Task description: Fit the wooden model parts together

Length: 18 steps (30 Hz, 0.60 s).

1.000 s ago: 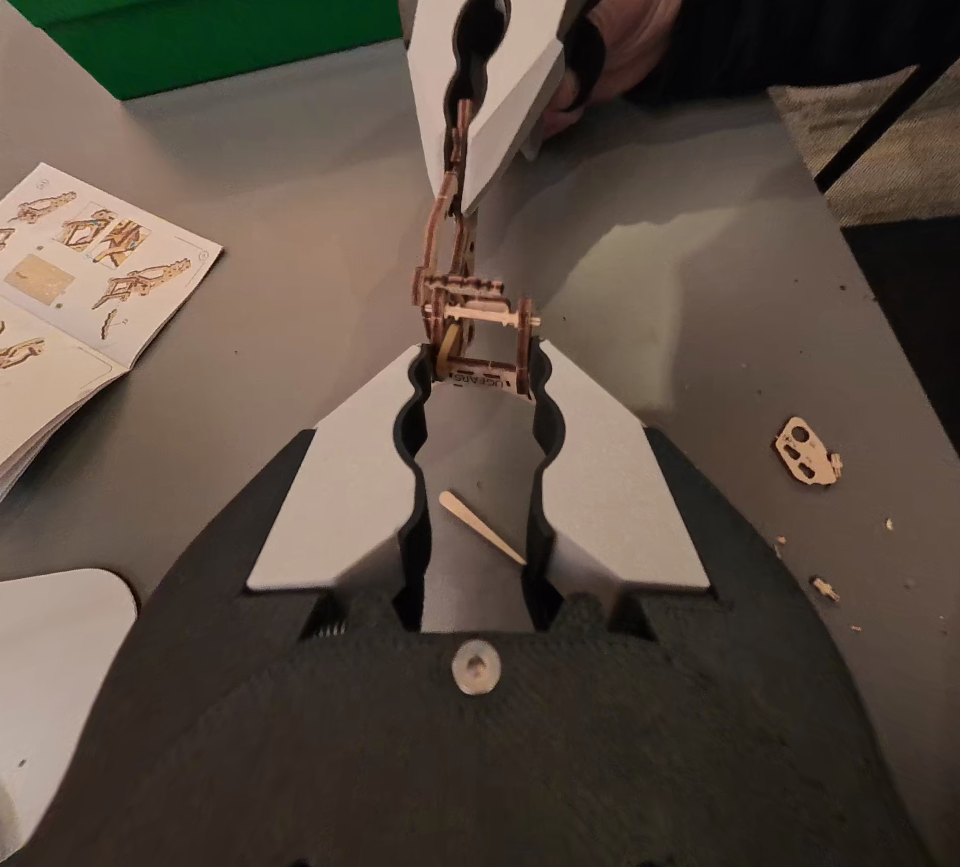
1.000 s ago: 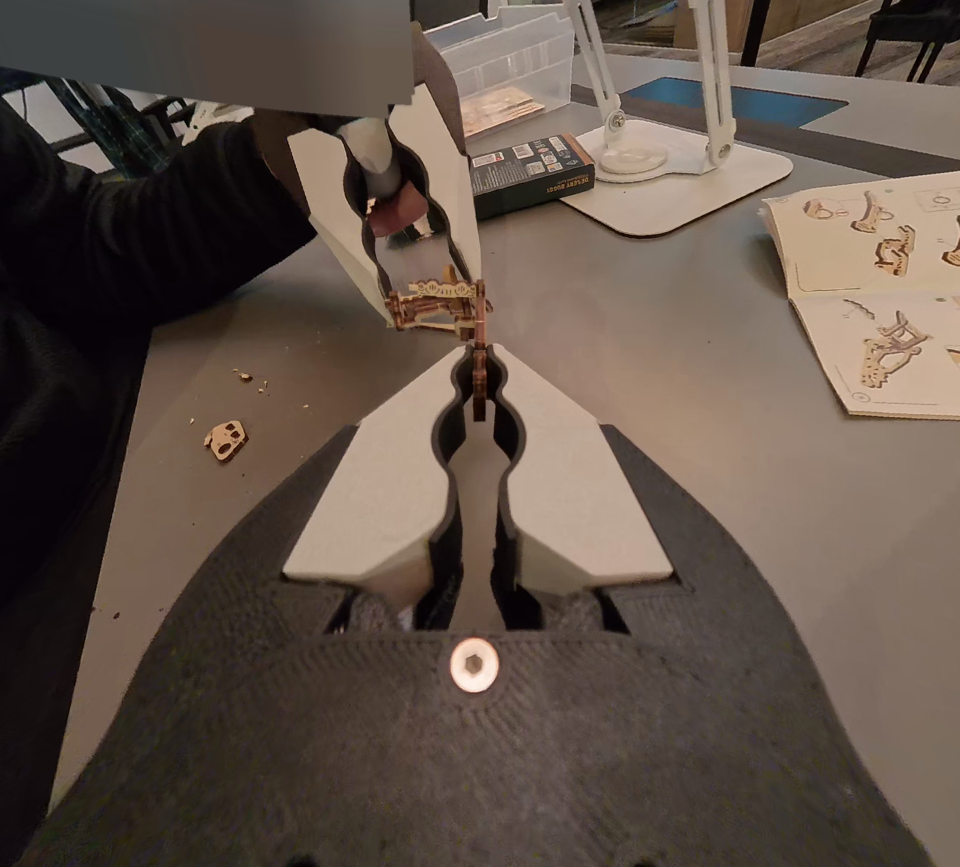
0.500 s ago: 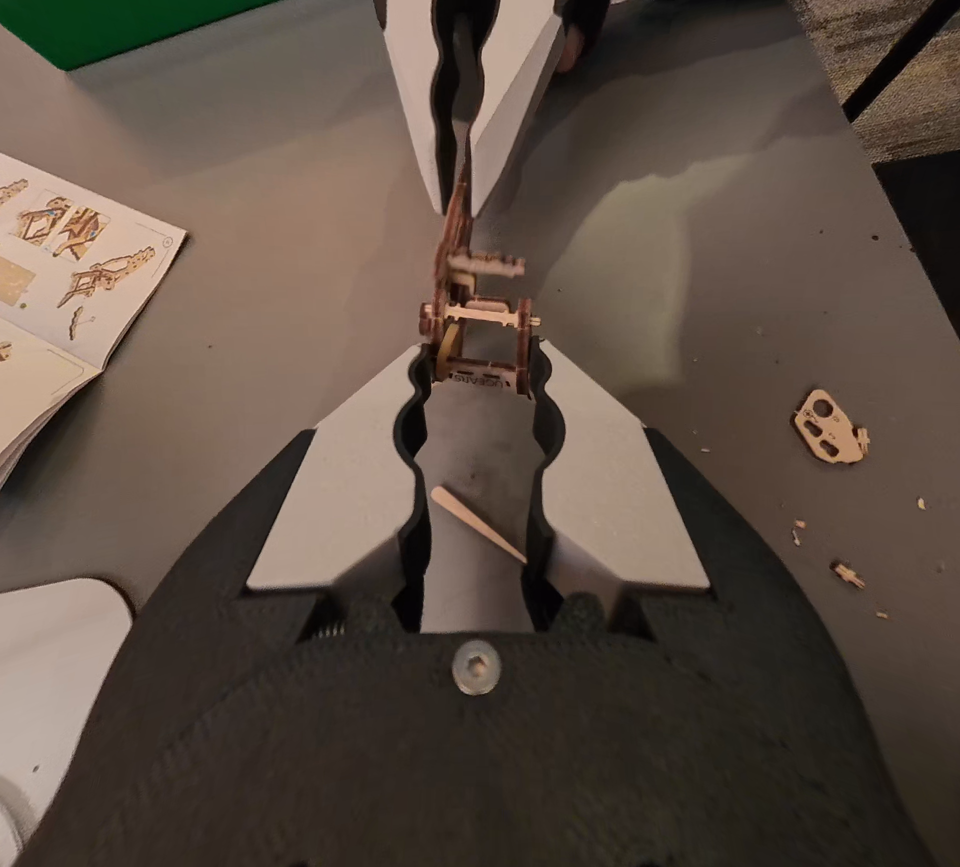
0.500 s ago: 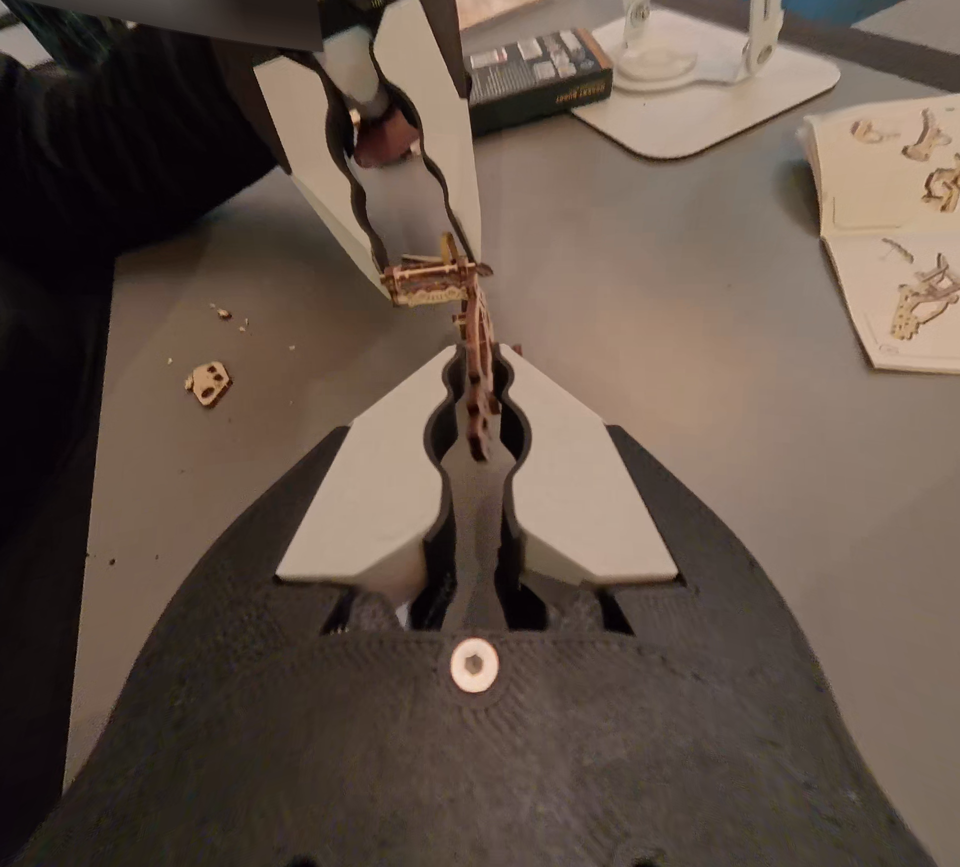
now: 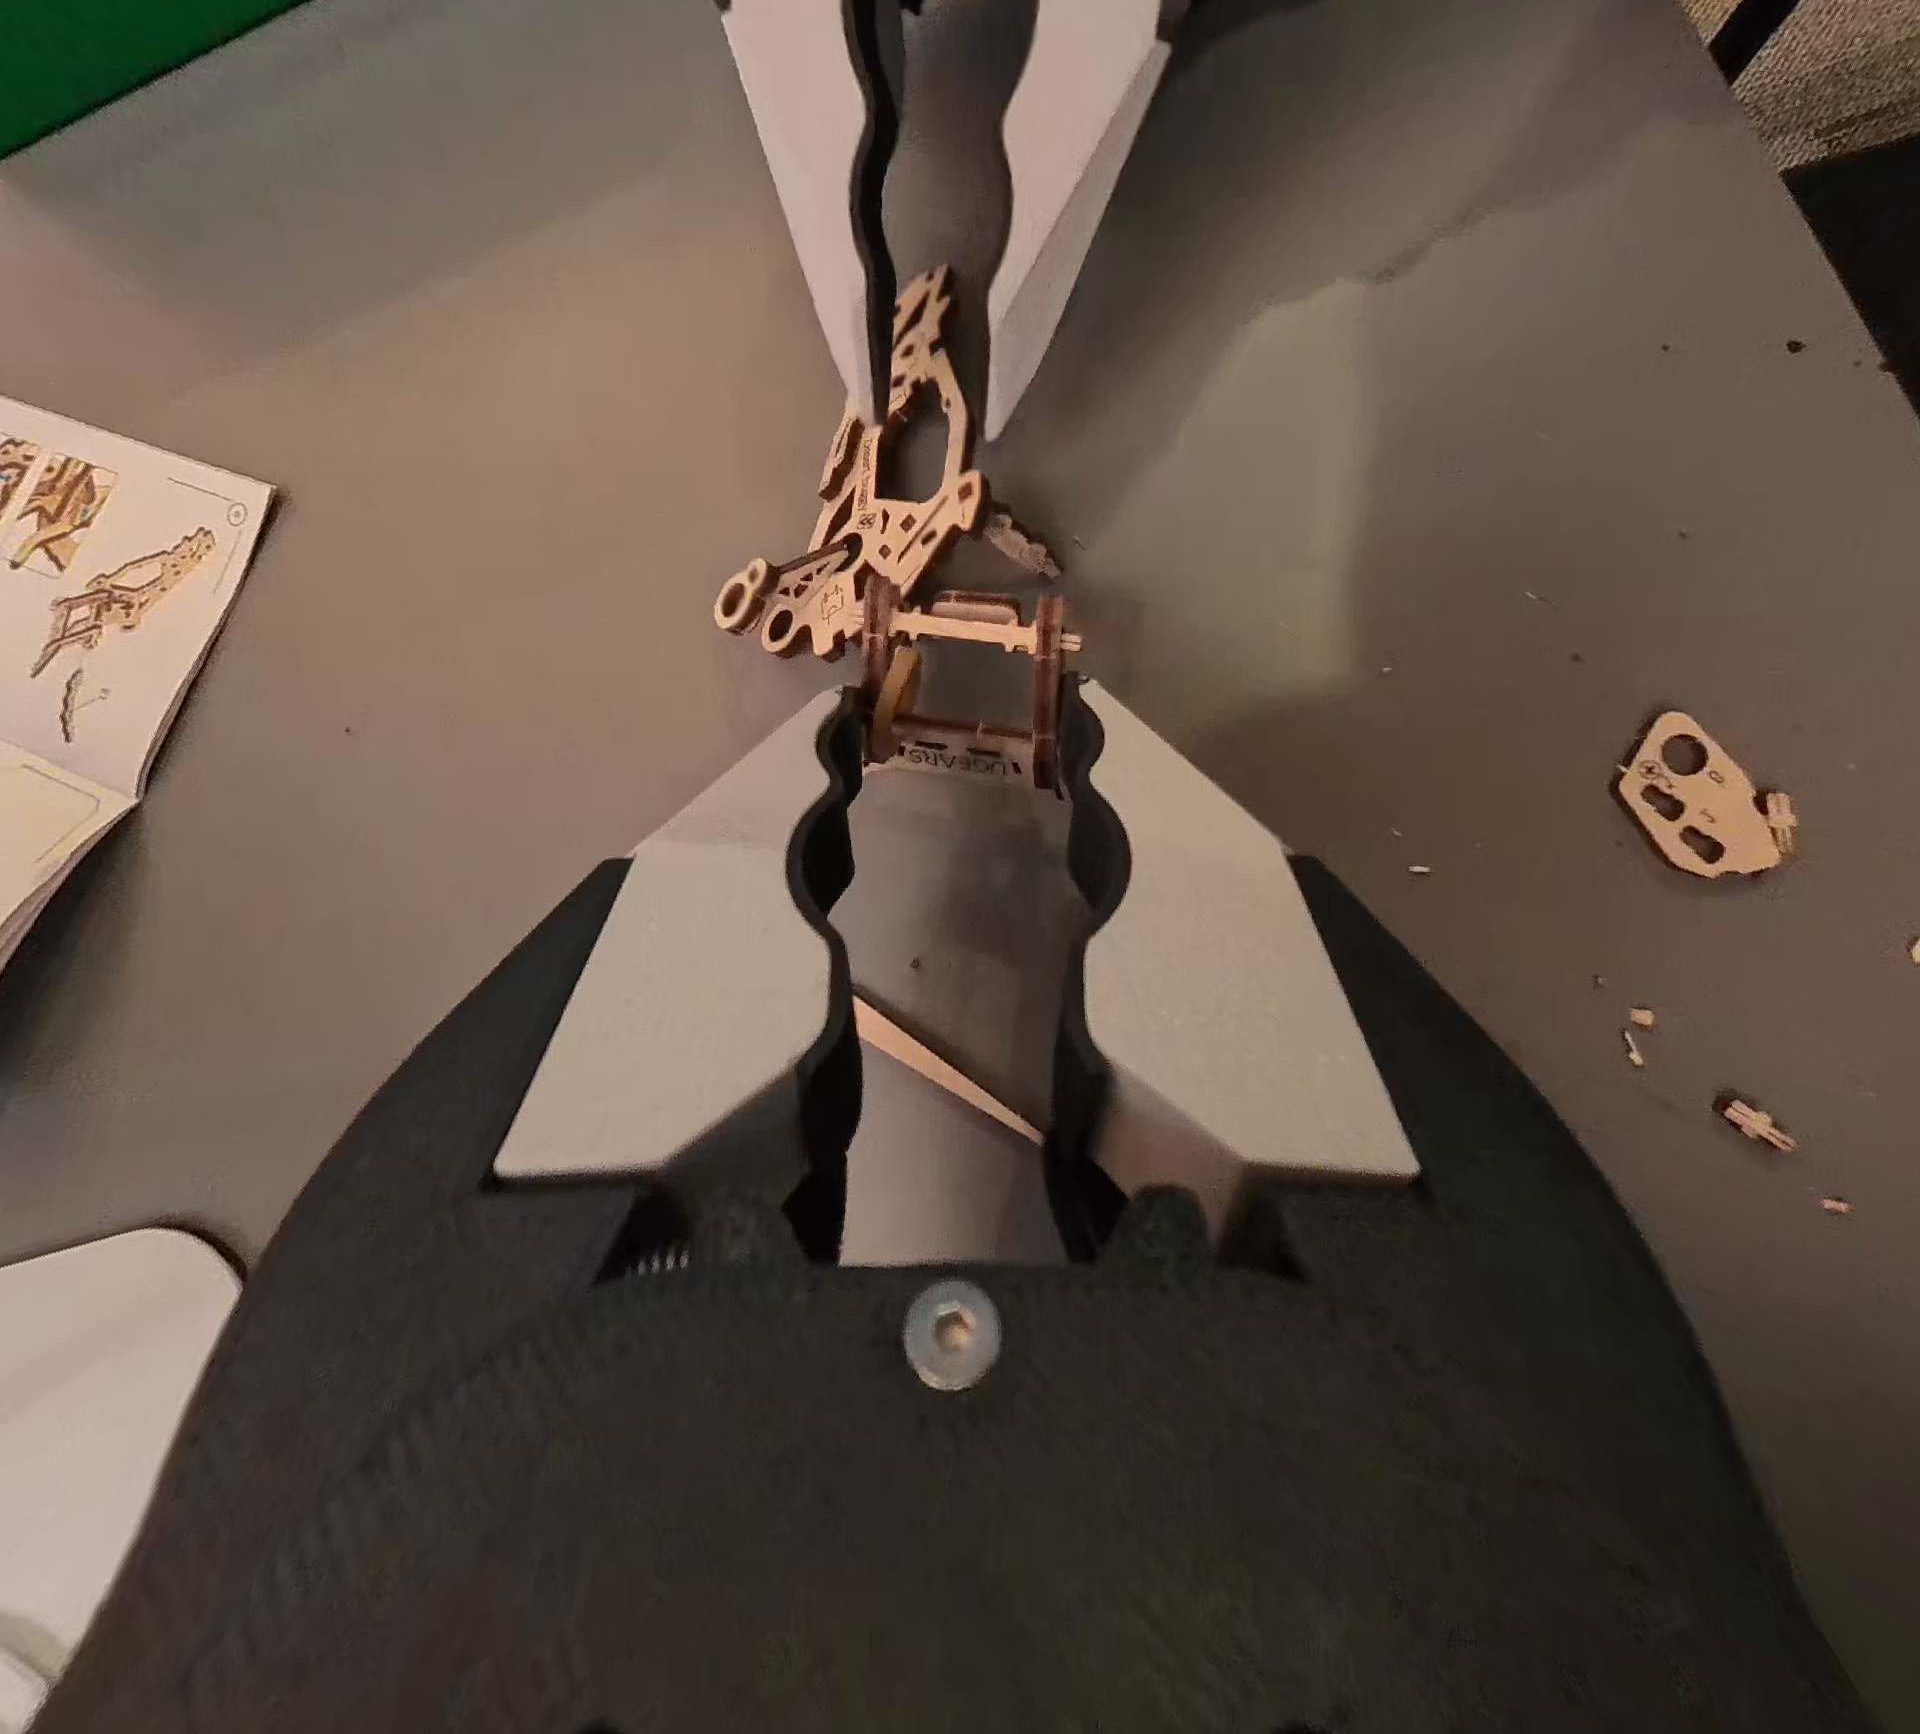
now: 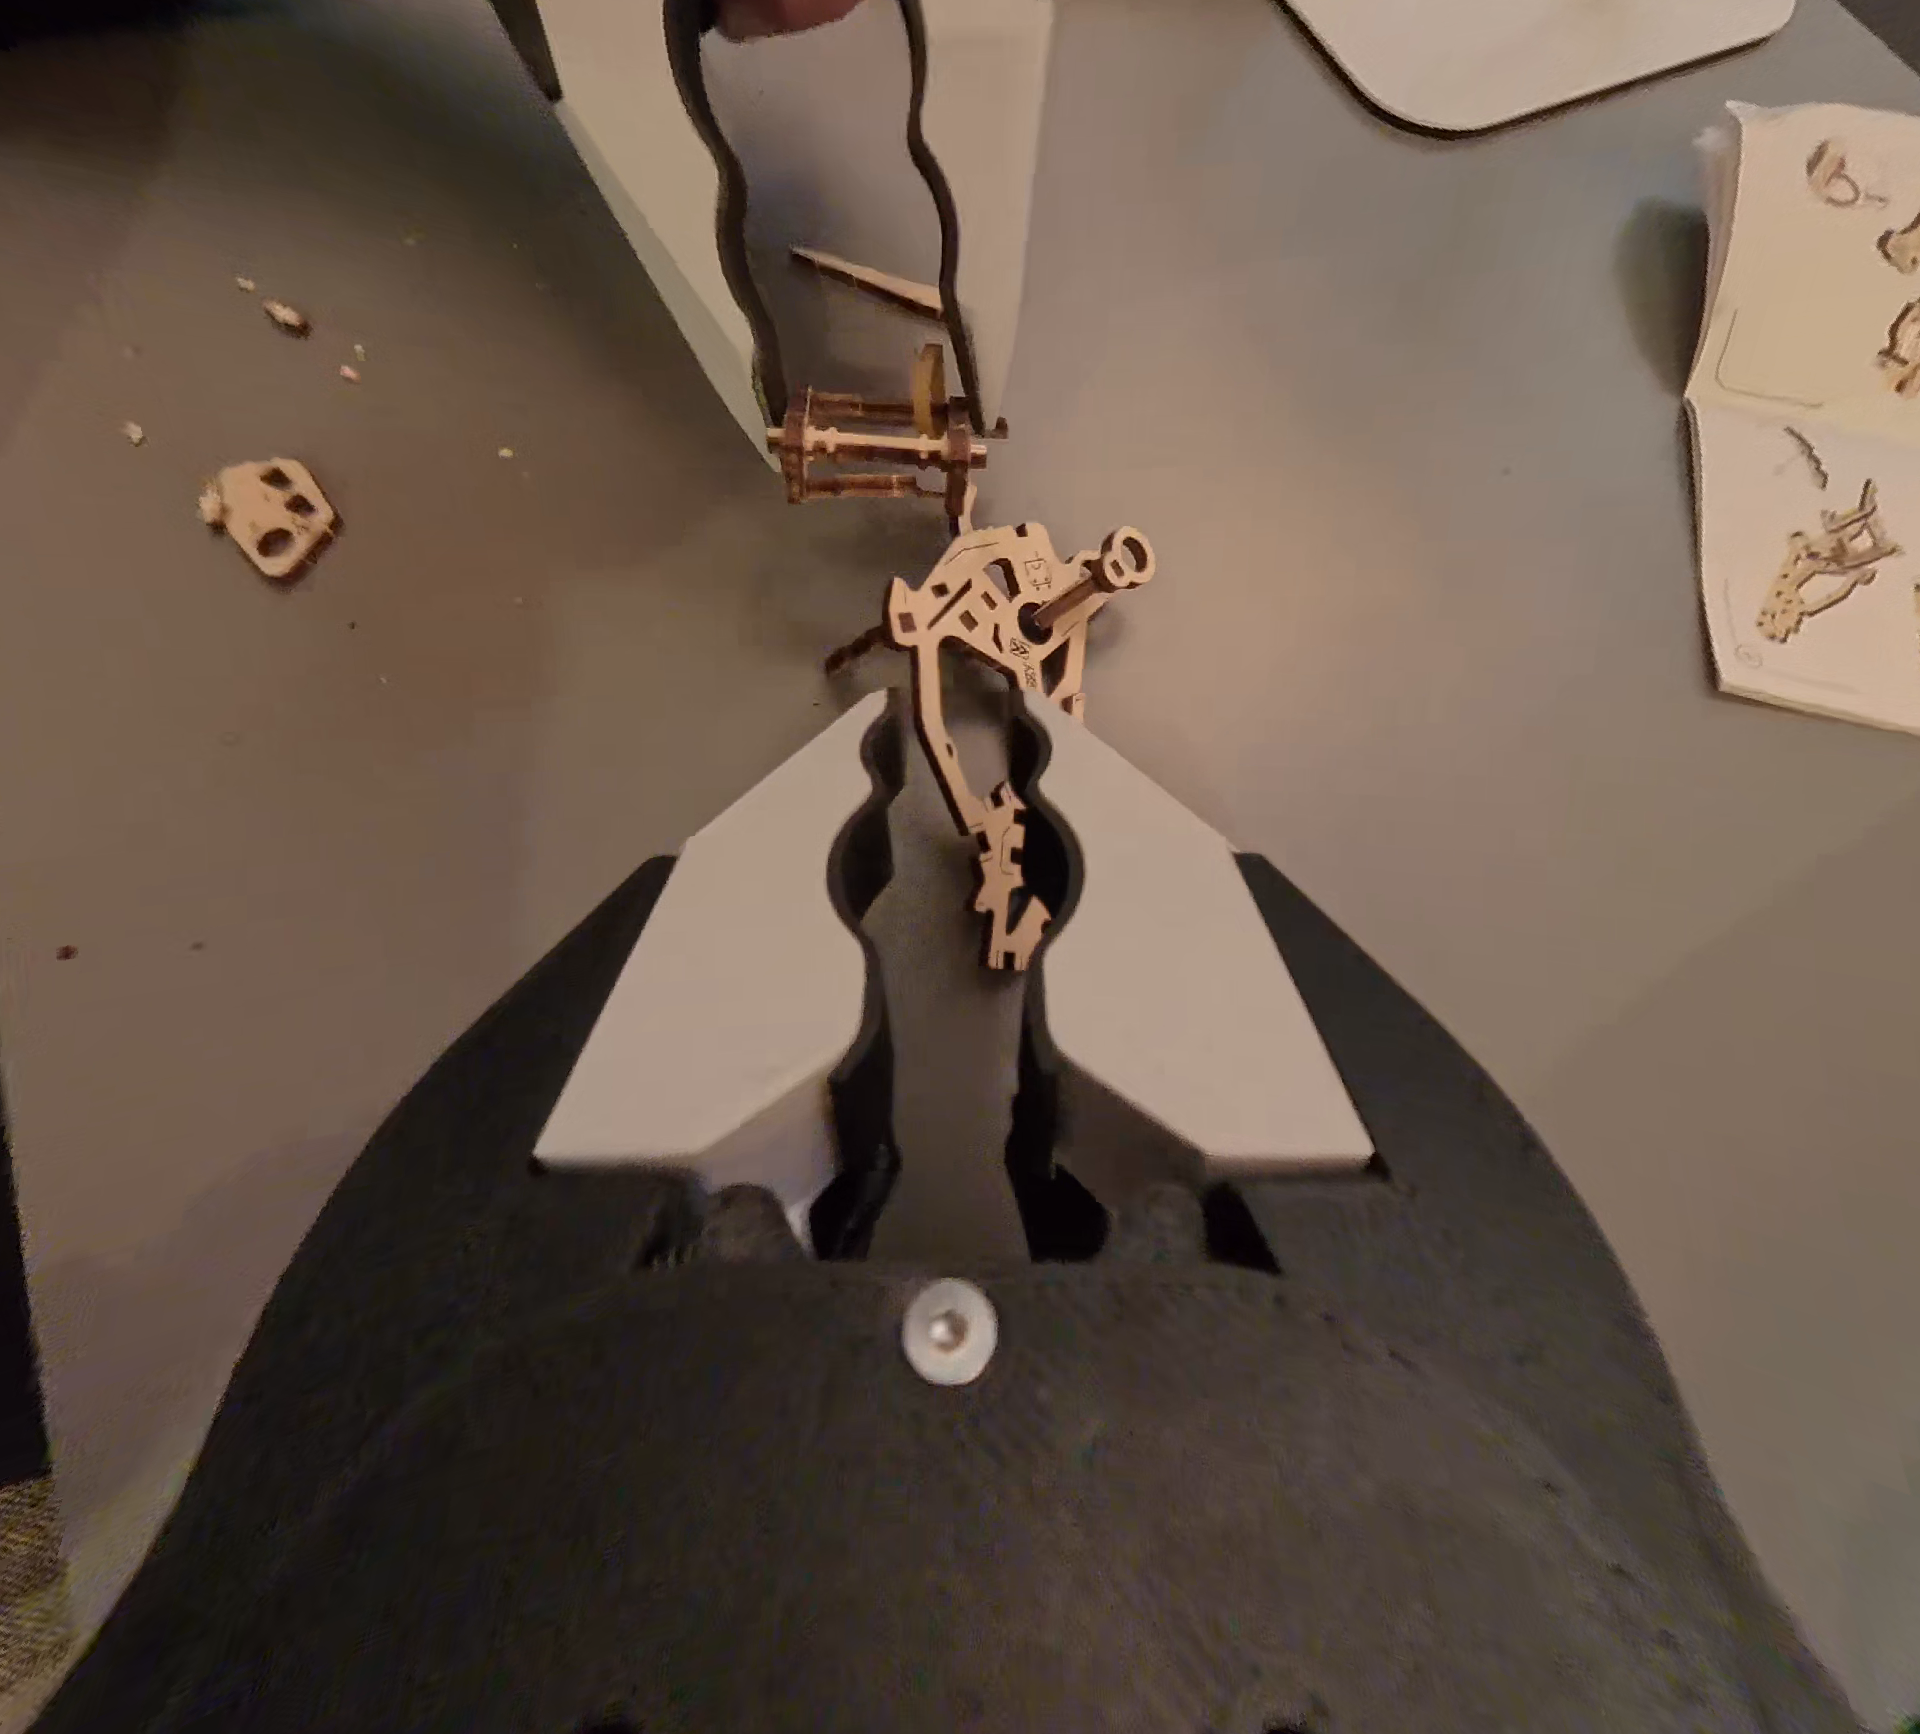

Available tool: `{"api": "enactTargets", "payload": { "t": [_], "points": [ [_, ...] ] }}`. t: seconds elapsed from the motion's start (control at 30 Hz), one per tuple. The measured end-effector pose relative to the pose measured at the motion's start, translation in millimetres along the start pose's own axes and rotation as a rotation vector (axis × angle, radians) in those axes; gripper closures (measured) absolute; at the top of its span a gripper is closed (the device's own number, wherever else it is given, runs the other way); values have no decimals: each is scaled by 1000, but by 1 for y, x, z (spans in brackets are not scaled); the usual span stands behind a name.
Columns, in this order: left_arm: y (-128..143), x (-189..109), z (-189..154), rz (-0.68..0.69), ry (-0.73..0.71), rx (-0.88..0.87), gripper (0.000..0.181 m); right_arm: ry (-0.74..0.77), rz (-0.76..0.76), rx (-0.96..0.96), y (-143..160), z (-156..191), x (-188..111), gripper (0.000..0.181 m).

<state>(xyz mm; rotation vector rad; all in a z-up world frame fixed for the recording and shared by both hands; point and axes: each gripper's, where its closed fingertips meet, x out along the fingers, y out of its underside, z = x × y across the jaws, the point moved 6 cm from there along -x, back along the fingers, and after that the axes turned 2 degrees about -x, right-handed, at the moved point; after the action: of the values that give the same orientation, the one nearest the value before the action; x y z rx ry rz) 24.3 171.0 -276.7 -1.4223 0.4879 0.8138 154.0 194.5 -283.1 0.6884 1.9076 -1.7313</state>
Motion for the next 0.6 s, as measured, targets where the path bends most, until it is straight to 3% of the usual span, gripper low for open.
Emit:
{"api": "enactTargets", "payload": {
  "t": [0.17,0.37,0.6],
  "points": [
    [-1,5,-9,18,11,54,146,61,109,-135,2,7,13,177],
    [1,9,-13,21,-55,130,146,74,37,-127,-2,5,9,180],
    [-2,9,-20,-1,-207,289,146,-32,-58,-109,-7,3,1,179]
  ]
}}
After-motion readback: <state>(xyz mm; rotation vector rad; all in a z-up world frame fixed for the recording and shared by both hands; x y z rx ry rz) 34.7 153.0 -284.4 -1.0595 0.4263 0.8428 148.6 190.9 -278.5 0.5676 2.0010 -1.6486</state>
